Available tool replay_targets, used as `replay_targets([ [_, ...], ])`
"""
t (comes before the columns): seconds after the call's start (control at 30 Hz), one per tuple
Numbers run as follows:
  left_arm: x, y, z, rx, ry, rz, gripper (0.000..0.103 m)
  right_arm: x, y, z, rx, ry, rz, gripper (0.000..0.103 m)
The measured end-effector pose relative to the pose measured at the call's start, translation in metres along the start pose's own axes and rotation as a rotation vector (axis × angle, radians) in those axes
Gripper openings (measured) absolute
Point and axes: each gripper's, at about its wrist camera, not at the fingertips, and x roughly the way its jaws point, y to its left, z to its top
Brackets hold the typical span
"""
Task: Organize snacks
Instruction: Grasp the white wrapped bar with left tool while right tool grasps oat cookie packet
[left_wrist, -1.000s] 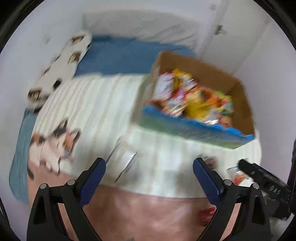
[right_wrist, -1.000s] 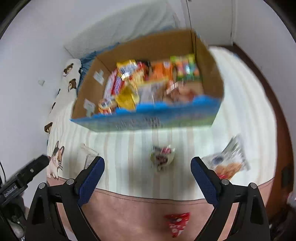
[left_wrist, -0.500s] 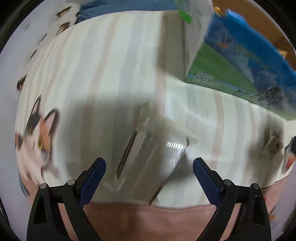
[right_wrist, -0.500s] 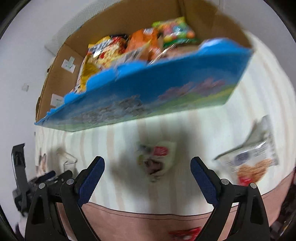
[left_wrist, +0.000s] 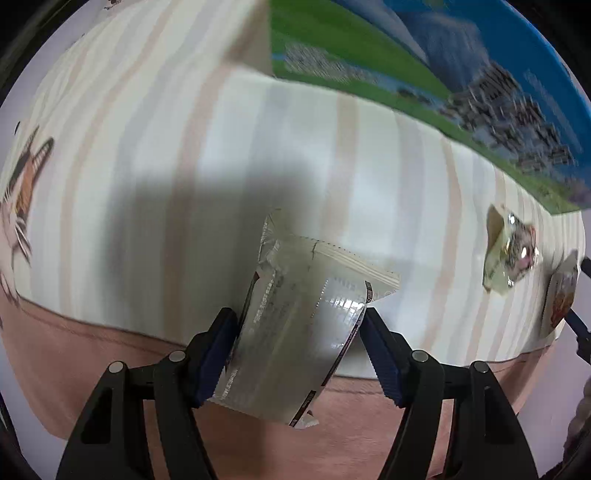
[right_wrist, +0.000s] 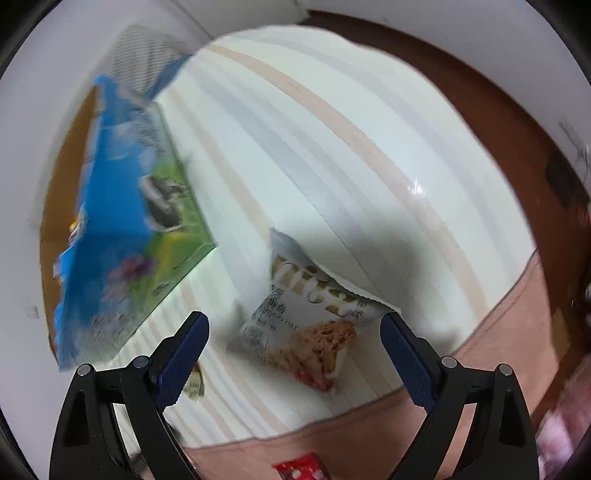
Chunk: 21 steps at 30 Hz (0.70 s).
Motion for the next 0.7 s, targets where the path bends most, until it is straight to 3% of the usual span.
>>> replay_targets([
  [0.07, 0.002, -0.005, -0.007, 0.003, 0.003, 0.005, 0.067, 0.015, -0.002, 0.002, 0.031, 0.026, 0.004, 0.095],
  [0.13, 0.003, -0.008, -0.010, 0.017, 0.001, 0.014, 0.067, 0.025, 0.000, 0.002, 0.014, 0.027, -0.036, 0.079],
  [0.23, 0.006, -0.009, -0.015, 0.013, 0.007, 0.002, 0.068, 0.026, 0.010, -0.007, -0.118, 0.011, -0.077, 0.068],
  [0.43, 0.016, 0.008, -0.014, -0.014, 0.002, -0.011, 0.068, 0.030, 0.036, -0.052, -0.447, 0.089, -0.171, 0.066],
  [0.53, 0.015, 0.026, -0.032, -0.031, 0.016, -0.025, 0.068, 0.034, 0.044, -0.079, -0.573, 0.134, -0.211, 0.066],
  [0.7, 0.029, 0.030, -0.053, -0.007, 0.029, -0.014, 0.071, 0.044, 0.042, -0.096, -0.605, 0.144, -0.233, 0.069],
])
